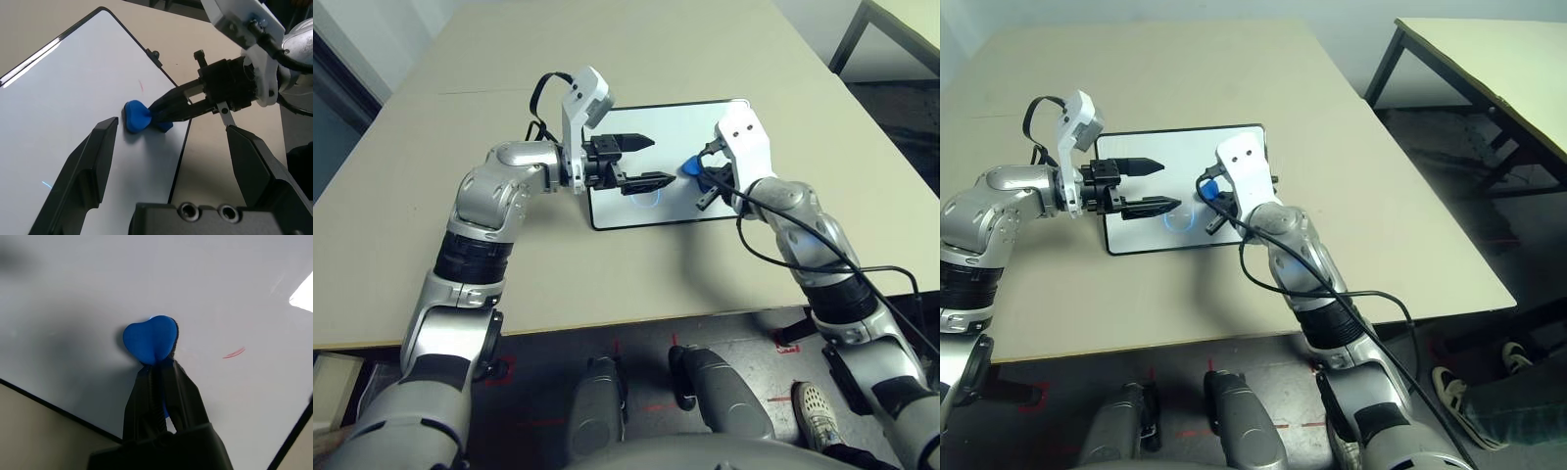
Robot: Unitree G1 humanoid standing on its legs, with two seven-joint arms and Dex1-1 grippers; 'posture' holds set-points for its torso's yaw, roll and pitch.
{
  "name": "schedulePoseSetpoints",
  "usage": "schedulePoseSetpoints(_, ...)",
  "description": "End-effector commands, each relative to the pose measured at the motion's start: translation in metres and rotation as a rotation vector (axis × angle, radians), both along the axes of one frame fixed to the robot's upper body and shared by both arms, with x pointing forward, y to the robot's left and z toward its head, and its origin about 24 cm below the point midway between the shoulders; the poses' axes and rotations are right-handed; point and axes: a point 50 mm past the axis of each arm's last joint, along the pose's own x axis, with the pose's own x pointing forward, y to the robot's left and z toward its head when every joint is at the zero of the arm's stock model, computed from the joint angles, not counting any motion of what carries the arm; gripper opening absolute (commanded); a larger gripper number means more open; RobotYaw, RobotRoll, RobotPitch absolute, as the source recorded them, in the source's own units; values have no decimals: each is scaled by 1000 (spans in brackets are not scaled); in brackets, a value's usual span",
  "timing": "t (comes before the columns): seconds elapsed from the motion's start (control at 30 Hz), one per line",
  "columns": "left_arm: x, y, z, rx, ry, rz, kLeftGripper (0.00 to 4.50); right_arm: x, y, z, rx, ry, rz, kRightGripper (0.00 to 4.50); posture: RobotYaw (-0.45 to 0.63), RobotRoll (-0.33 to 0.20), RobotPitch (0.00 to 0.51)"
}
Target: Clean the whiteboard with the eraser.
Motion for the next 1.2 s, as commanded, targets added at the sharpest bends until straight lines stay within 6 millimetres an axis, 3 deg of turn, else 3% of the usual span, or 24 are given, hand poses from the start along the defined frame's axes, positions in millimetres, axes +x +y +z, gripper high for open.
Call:
schedulePoseSetpoints(0.03,-1,-3,-1,17,1,-14,4500,-2,-2,-39,-35,177,-15,0,-137,0,171)
schedulePoseSetpoints(0.63,-1,-6,-2,19,3,-27,4500,8,-18,-19,-46,76,-103,0,-151,0,163)
schedulePoseSetpoints(1.2,-1,-4,-7,26,13,-24,4500,18,-50,9,-56,-15,-237,0,-150,0,172)
